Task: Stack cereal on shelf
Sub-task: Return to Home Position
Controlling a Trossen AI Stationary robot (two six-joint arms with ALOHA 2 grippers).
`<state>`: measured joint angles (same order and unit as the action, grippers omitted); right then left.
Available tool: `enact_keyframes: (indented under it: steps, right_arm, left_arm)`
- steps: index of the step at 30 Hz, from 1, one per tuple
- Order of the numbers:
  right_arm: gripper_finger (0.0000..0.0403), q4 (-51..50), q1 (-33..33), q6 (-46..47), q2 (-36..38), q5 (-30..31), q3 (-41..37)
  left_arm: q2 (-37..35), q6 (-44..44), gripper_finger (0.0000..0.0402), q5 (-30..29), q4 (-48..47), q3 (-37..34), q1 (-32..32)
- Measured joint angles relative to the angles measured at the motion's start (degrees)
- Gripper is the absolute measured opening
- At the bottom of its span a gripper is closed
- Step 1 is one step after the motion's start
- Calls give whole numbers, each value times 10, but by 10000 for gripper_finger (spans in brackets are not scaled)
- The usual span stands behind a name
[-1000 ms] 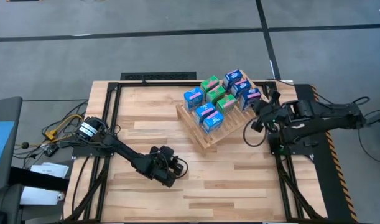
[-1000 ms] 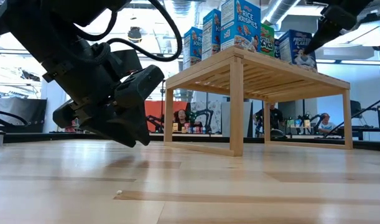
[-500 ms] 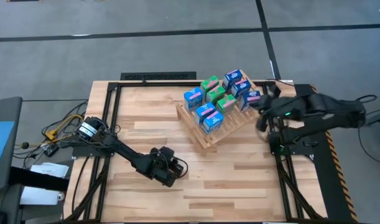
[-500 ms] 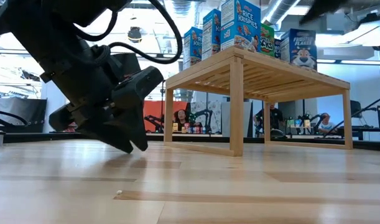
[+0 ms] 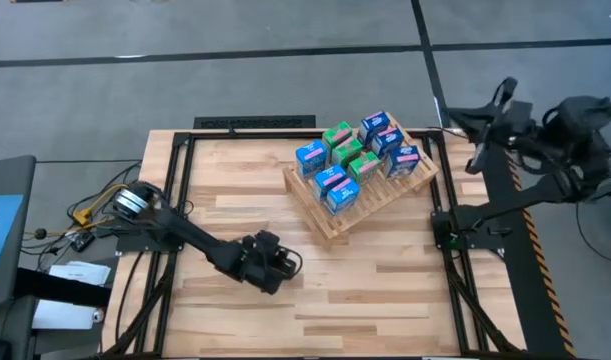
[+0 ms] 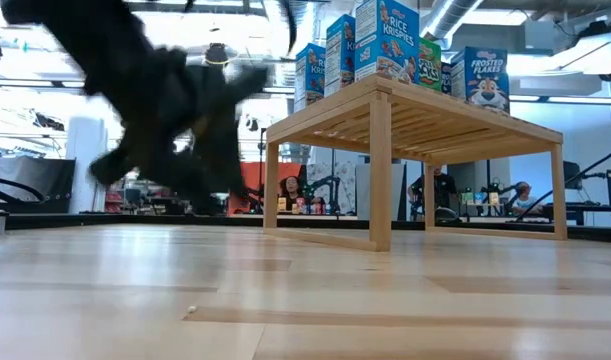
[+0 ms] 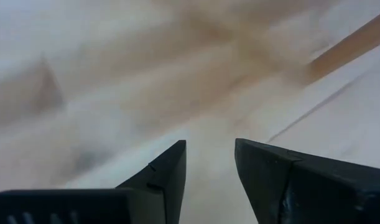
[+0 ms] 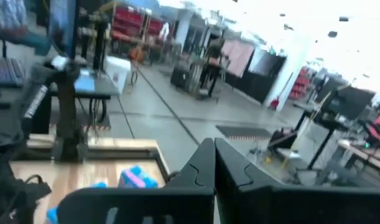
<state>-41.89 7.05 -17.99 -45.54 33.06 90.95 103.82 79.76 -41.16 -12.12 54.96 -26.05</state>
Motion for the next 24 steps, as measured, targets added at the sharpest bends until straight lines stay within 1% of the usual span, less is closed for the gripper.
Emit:
enact_keyframes:
  steps: [2, 4, 7, 8, 11, 13, 14, 17, 19, 21, 24]
  right_arm:
    - [13, 1, 0, 2, 11, -2, 18]
    - [13, 5, 0, 24, 32, -1, 34]
    - [17, 7, 0, 44, 62, 2, 38]
    - [19, -3, 0, 56, 71, -1, 37]
    - [20, -86, 0, 115, 90, -21, 28]
    - [20, -119, 0, 149, 110, -26, 0]
    - [19, -120, 0, 159, 123, -26, -18]
    - [17, -74, 0, 181, 146, -26, -80]
    - [17, -13, 0, 176, 150, -28, -112]
    - [18, 42, 0, 138, 150, -28, -124]
    - [17, 108, 0, 75, 139, -28, -115]
  left_arm:
    - [-43, -50, 121, -20, 1, 0, 5]
    - [-88, -110, 115, -47, 0, 0, 13]
    - [-165, -189, 105, -89, -3, 0, 30]
    - [-192, -215, 101, -101, -3, 0, 36]
    - [-267, -293, 88, -124, 8, 1, 54]
    - [-310, -348, 77, -131, 24, 0, 64]
    - [-332, -378, 70, -131, 36, 0, 68]
    - [-392, -490, 48, -126, 103, 0, 83]
    - [-432, -573, 32, -105, 167, 0, 95]
    - [-470, -643, 11, -73, 232, 0, 109]
    - [-522, -713, 4, -45, 300, 0, 125]
